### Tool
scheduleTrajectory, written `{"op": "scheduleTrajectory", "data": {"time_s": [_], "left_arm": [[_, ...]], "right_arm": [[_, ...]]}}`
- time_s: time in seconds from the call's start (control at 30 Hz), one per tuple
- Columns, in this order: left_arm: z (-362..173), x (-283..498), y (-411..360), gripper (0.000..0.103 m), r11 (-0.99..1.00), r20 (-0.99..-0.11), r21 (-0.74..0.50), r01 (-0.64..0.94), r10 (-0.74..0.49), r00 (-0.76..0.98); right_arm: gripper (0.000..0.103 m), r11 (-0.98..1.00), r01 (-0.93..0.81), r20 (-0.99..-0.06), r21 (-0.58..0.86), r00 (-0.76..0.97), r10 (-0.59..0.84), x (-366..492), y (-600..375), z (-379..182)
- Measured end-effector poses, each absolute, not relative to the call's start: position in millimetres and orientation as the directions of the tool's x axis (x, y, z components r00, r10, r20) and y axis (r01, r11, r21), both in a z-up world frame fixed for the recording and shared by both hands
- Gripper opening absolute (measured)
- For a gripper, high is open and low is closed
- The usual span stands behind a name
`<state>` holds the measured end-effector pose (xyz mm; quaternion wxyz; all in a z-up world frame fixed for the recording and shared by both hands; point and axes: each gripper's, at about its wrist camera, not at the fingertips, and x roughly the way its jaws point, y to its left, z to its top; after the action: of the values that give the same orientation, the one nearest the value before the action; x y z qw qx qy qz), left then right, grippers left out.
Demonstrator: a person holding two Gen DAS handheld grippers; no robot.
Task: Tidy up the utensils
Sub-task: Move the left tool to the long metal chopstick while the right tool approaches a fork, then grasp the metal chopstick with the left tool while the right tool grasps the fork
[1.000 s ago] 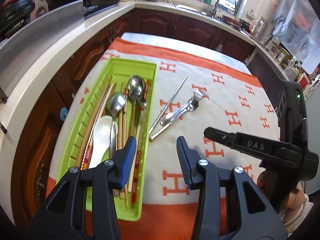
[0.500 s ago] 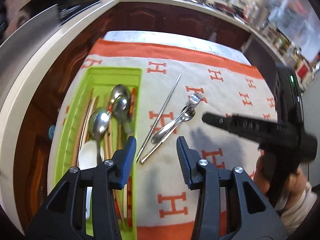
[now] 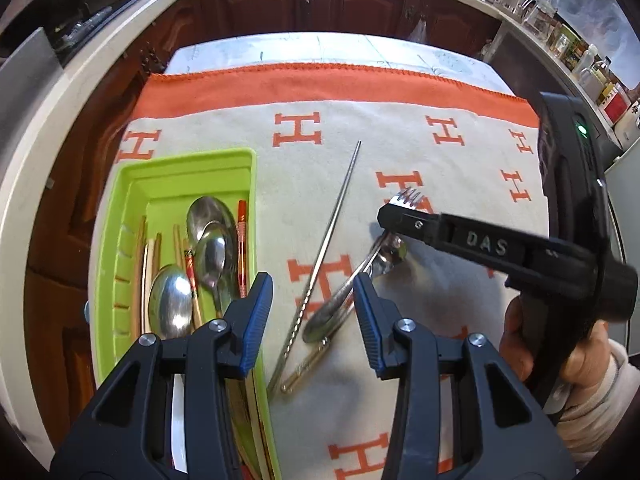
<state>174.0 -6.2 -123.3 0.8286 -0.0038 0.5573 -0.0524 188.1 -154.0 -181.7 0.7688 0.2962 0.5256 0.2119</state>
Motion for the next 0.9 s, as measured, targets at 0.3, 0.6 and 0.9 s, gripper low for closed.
{"op": "scheduleTrajectory", "data": {"time_s": [0.3, 0.6, 0.9], "left_arm": [[-143.6, 217.3, -29.0, 0.021, 0.982, -0.958, -0.072, 0.173, -0.116, 0.263], [-170.4, 241.0, -39.0, 0.017, 0.982, -0.983, -0.046, 0.184, -0.077, 0.164], [-174.9, 246.5, -44.0, 0.003, 0.977, -0.986, -0.019, 0.211, -0.053, 0.159]], "right_arm": [[0.003, 0.668, 0.003, -0.612, 0.744, 0.404, 0.68, 183.7, -189.4, -171.7], [0.002, 0.654, -0.014, -0.589, 0.757, 0.42, 0.69, 175.4, -215.5, -162.3], [0.002, 0.627, -0.015, -0.569, 0.778, 0.407, 0.715, 173.1, -218.6, -167.1]]}}
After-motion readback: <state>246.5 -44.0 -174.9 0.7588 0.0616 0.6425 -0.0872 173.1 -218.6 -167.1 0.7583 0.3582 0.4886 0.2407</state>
